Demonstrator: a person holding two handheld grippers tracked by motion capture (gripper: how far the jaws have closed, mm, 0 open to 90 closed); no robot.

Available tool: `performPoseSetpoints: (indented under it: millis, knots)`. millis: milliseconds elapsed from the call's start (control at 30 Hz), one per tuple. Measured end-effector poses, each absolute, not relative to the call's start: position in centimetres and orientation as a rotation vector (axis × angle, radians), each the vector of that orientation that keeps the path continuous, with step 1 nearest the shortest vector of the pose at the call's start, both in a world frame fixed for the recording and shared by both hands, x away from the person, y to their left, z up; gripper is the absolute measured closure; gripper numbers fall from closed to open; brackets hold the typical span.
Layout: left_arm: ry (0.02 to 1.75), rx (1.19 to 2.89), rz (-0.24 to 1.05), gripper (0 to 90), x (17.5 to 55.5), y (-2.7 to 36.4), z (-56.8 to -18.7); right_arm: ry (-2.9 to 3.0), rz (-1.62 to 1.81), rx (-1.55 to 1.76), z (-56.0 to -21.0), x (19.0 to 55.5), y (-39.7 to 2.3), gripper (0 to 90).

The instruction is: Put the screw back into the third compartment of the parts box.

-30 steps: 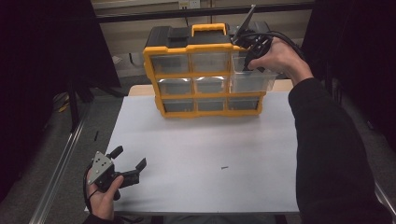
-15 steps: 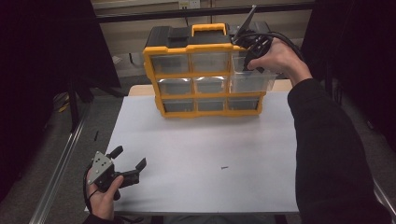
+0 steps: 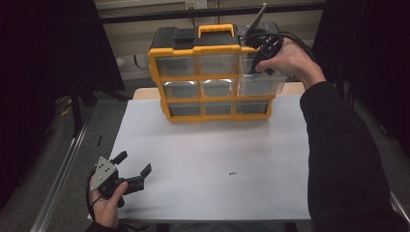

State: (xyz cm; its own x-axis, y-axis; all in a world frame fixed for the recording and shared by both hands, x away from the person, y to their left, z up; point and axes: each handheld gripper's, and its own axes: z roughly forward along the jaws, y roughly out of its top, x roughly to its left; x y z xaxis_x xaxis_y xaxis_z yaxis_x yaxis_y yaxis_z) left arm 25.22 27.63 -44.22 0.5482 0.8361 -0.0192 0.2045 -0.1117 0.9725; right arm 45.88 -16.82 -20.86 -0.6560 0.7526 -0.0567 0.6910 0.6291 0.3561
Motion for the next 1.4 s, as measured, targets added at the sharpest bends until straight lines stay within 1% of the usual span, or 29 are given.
performPoseSetpoints:
  millis: [133, 233, 333, 800, 1167, 1300, 1400]
  knots:
    - [0.895, 1.629, 0.682, 2.8, 25.2, 27.6, -44.2, 2.642, 0.465, 1.184, -20.6, 45.8, -17.0, 71.5]
    - [0.894, 1.636, 0.684, 2.7, 25.2, 27.7, -44.2, 2.637, 0.472, 1.172, -20.4, 45.6, -17.0, 63.7]
    - [0.894, 1.631, 0.682, 2.8, 25.2, 27.6, -44.2, 2.631, 0.484, 1.172, -20.2, 45.5, -17.0, 62.0]
    - [0.893, 1.626, 0.683, 2.7, 25.2, 27.6, -44.2, 2.554, 0.562, 1.161, -18.2, 44.7, -17.3, 45.4]
    - [0.893, 1.630, 0.688, 2.7, 25.2, 27.5, -44.2, 2.525, 0.624, 1.130, -17.0, 43.6, -17.4, 27.0]
    - [0.892, 1.632, 0.685, 2.8, 25.2, 27.5, -44.2, 2.529, 0.647, 1.084, -16.6, 43.1, -17.1, 22.2]
    - [0.895, 1.626, 0.681, 2.8, 25.2, 27.6, -44.2, 2.528, 0.665, 1.061, -16.5, 42.7, -16.8, 20.6]
